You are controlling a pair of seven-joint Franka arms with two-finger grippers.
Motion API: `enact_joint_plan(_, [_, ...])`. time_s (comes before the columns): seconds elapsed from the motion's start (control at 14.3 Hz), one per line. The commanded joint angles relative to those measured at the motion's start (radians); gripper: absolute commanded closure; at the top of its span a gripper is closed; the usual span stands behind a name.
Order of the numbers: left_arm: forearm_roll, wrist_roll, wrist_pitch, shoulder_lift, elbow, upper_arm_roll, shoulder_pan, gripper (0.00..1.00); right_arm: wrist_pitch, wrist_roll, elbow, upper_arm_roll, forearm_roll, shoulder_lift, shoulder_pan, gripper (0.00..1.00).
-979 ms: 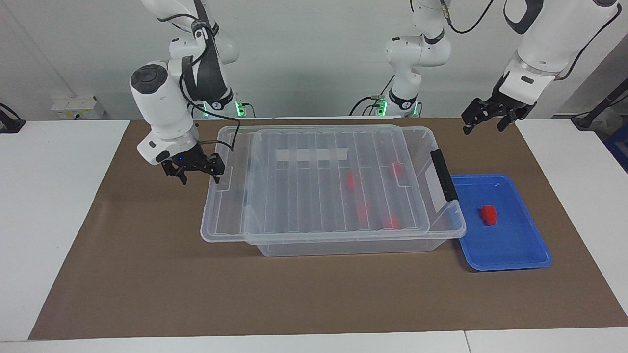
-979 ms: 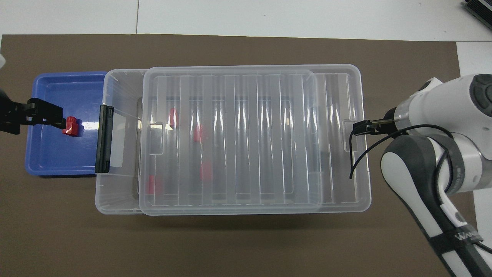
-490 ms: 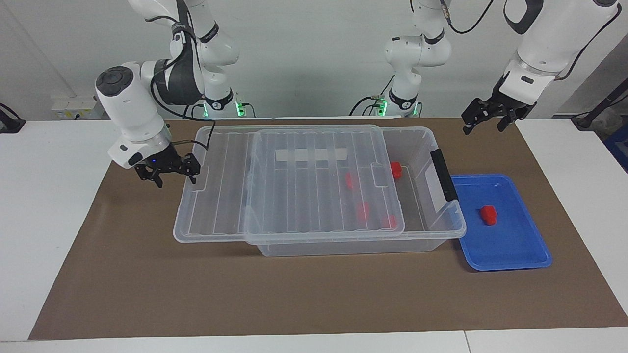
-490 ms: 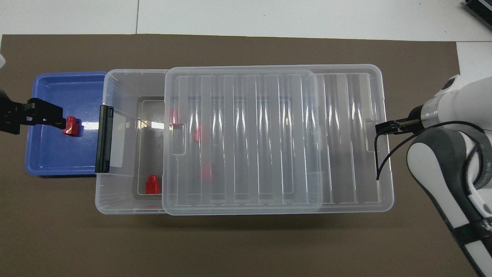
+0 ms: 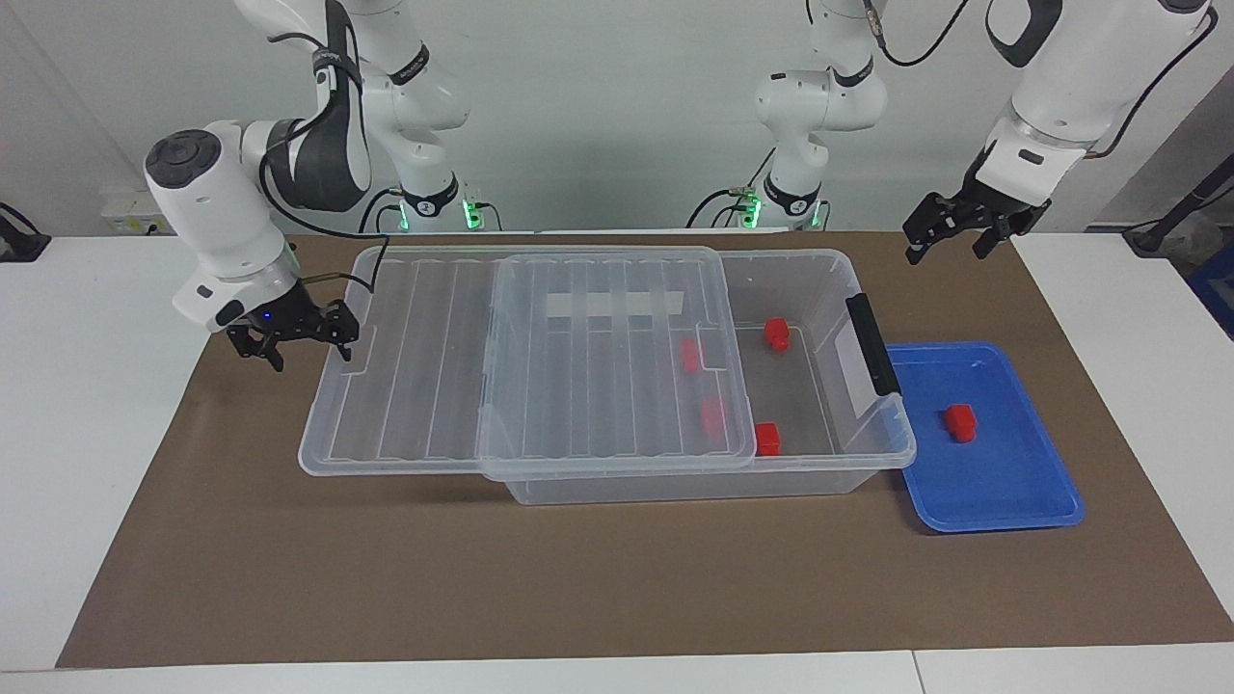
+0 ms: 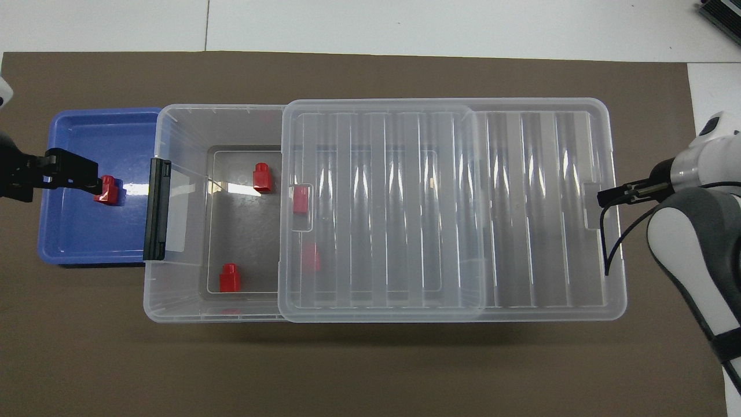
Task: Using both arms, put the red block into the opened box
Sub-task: 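Slide the clear lid away from the blue tray with the right gripper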
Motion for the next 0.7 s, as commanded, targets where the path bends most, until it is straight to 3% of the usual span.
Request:
enact_joint_plan(0.0, [0.009,0.029,0.100,-0.044,-0.088,0.000,0.045,0.00,0.019,-0.035,-0.012,0.007,-0.011,-0.010,-0.022,0.02])
enact_joint_plan(0.21, [0.009,0.259,0.450,-0.160,-0.409,-0.001,0.154,0.00,0.017,-0.035,-0.005,0.009,-0.011,-0.007,-0.014,0.02])
enact_joint_plan(0.49, [0.009,0.352,0.604,-0.092,-0.482,-0.001,0.185,0.00,-0.049,-0.020,0.058,0.012,-0.011,-0.010,-0.006,0.01])
enact_joint_plan(0.63, [0.010,0.365,0.758,-0.057,-0.574,-0.001,0.188,0.00,-0.137,0.061,0.122,0.027,-0.010,-0.018,0.007,0.01])
